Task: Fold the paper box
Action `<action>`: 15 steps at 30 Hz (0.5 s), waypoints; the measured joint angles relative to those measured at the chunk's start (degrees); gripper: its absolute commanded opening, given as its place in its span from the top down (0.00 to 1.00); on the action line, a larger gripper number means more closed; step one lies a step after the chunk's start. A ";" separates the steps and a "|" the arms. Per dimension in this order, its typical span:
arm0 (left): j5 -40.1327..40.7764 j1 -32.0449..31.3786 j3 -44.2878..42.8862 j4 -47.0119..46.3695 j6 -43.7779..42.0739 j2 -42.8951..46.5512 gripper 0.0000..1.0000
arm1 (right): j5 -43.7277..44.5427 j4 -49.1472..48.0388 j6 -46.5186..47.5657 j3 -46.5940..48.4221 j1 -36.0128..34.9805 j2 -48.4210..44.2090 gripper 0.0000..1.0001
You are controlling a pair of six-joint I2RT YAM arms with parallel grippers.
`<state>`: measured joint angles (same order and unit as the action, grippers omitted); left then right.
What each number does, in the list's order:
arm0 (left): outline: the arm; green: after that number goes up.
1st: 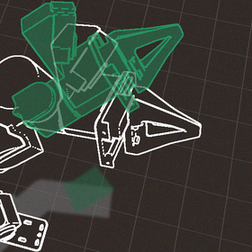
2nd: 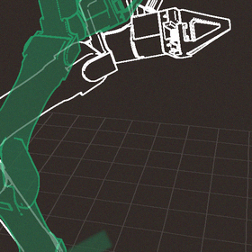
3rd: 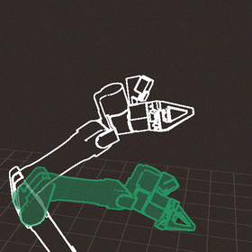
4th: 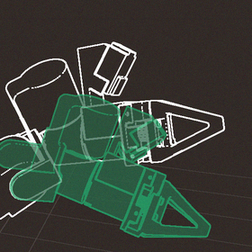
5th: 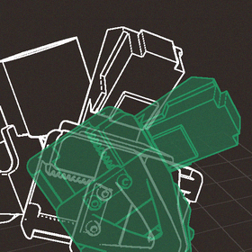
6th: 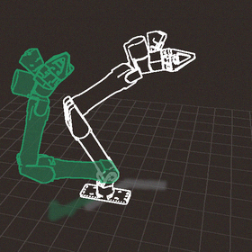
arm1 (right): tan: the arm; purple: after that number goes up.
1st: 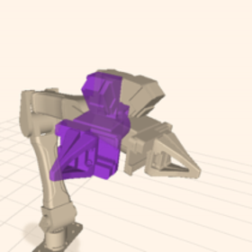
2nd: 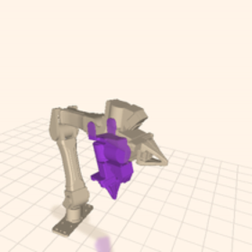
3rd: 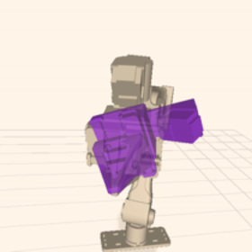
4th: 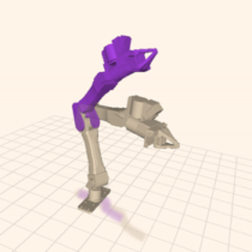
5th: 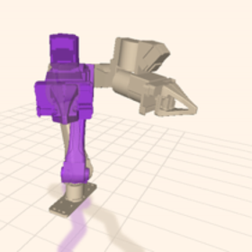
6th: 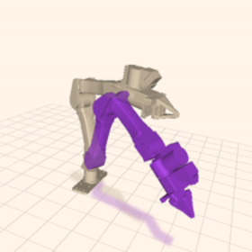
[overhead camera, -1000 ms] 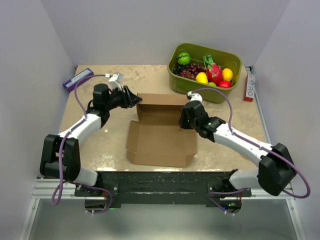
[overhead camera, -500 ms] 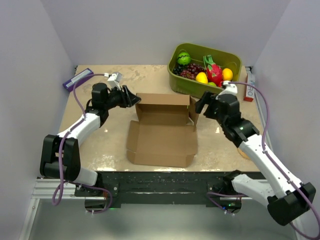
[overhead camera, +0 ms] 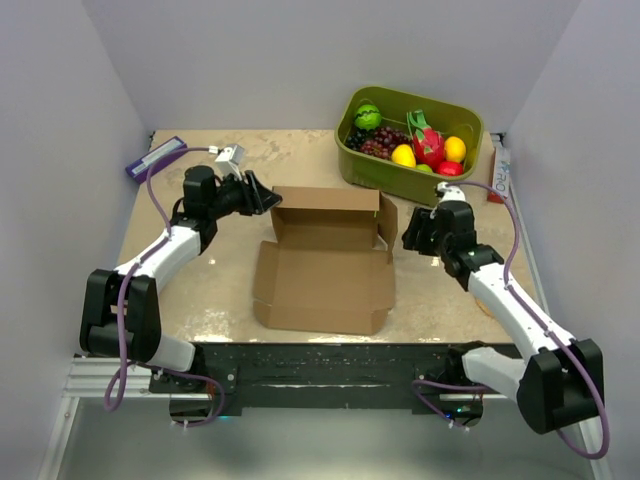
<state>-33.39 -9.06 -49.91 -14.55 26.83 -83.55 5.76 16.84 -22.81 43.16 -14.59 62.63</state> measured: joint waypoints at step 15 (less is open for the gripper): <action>-0.46 0.00 -0.02 0.00 0.00 0.00 0.52 | -11.41 -17.66 8.87 -2.56 -7.43 10.12 0.19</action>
<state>-33.85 -9.06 -49.93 -14.55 26.83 -83.55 -5.65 -0.82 -13.93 40.60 -22.02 72.75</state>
